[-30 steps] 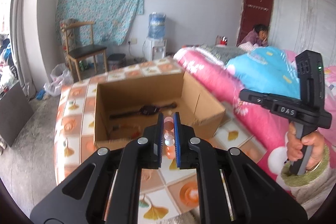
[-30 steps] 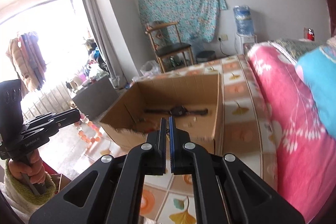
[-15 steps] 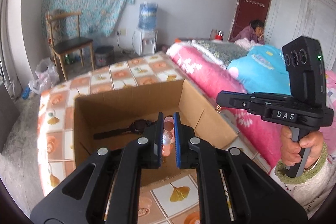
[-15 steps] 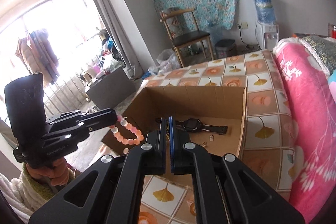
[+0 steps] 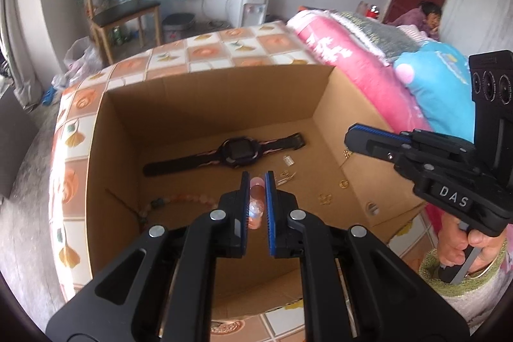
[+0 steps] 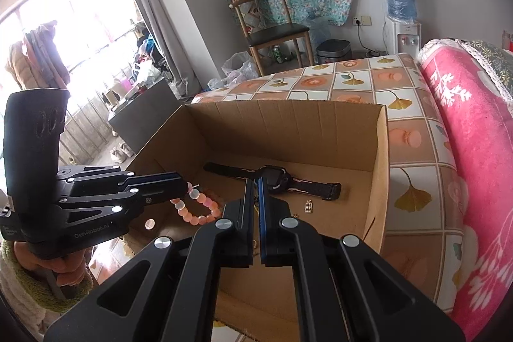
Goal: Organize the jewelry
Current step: 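Lower the held bracelet into the box beside the black watch, then open the left tool to release the pink bead bracelet into the box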
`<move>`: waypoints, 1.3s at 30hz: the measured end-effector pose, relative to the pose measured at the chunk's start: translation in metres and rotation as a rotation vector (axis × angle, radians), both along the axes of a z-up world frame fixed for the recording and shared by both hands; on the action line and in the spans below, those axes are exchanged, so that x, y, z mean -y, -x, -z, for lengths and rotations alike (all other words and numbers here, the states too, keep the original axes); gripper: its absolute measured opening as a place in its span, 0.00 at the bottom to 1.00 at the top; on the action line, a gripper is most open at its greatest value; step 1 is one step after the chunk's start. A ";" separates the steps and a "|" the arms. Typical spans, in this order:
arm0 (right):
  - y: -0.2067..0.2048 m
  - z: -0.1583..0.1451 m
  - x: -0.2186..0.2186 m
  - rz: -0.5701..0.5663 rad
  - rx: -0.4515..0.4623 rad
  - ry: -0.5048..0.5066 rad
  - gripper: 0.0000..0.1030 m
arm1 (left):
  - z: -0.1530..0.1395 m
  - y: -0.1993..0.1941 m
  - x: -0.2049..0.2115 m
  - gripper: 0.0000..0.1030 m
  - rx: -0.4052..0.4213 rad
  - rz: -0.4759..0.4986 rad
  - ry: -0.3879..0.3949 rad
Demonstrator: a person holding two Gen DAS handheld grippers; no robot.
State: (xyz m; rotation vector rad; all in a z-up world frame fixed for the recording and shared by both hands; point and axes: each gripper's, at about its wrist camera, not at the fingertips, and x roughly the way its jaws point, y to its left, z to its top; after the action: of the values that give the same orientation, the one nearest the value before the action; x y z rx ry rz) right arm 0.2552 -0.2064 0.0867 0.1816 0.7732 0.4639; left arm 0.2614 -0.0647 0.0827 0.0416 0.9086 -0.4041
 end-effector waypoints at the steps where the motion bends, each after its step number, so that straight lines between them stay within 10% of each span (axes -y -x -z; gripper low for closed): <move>1: -0.001 0.001 0.000 -0.009 0.001 0.001 0.03 | 0.001 0.000 -0.001 0.08 -0.005 -0.018 -0.011; 39: -0.004 0.010 -0.006 -0.149 0.028 -0.059 0.03 | 0.020 -0.006 0.016 0.08 -0.090 -0.164 -0.125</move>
State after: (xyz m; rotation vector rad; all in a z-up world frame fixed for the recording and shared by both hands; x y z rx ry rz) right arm 0.2593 -0.2004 0.0765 0.1726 0.7492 0.6291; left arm 0.2671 -0.0803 0.0622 0.0636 1.0172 -0.1971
